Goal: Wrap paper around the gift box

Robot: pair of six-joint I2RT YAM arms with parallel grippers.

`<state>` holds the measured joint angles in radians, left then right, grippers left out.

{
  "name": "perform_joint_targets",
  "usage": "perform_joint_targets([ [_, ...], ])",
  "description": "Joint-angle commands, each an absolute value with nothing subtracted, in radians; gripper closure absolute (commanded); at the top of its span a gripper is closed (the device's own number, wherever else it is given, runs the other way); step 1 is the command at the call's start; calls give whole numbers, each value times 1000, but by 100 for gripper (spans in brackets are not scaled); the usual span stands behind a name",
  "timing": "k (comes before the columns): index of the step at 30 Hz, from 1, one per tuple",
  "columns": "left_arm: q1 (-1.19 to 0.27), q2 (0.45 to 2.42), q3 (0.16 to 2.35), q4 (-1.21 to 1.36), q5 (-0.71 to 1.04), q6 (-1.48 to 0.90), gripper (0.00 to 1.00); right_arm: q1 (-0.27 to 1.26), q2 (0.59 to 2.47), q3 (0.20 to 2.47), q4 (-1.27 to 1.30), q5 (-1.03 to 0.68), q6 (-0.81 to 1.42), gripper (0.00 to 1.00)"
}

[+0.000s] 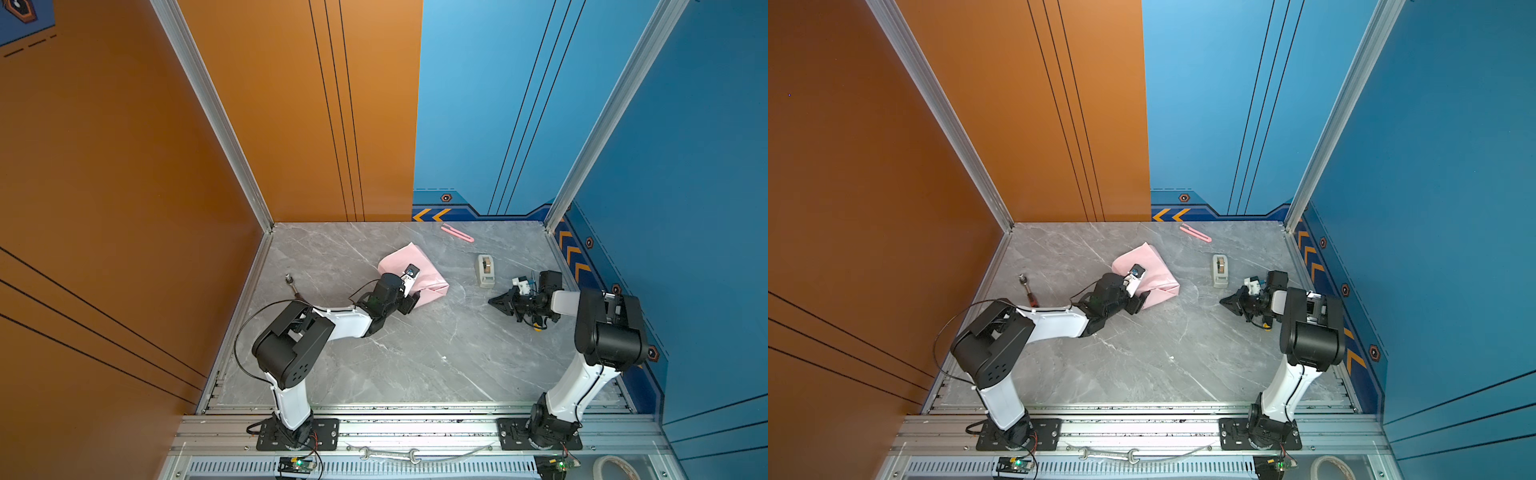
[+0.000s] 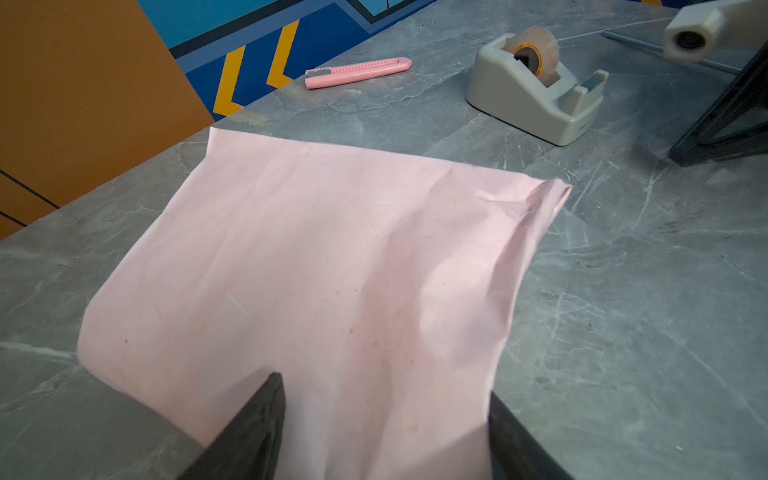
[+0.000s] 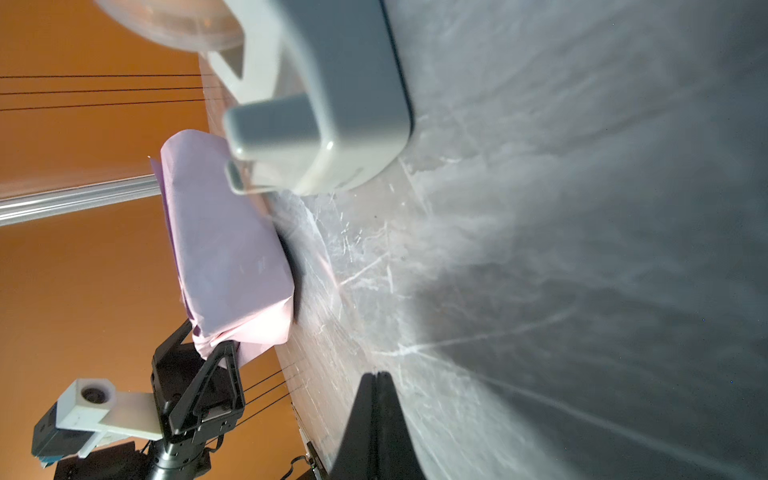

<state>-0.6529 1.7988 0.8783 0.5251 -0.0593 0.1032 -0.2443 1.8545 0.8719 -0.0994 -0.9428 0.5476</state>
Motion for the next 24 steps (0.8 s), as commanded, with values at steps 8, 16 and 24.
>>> perform_joint_targets([
  [8, -640, 1786, 844, 448, -74, 81, 33, -294, 1848, 822, -75, -871, 578, 100],
  [16, -641, 1789, 845, 448, -72, 79, 33, -233, 1850, 816, -79, -909, 580, 100],
  [24, -642, 1792, 847, 448, -69, 78, 33, -220, 1863, 790, -52, -877, 616, 100],
])
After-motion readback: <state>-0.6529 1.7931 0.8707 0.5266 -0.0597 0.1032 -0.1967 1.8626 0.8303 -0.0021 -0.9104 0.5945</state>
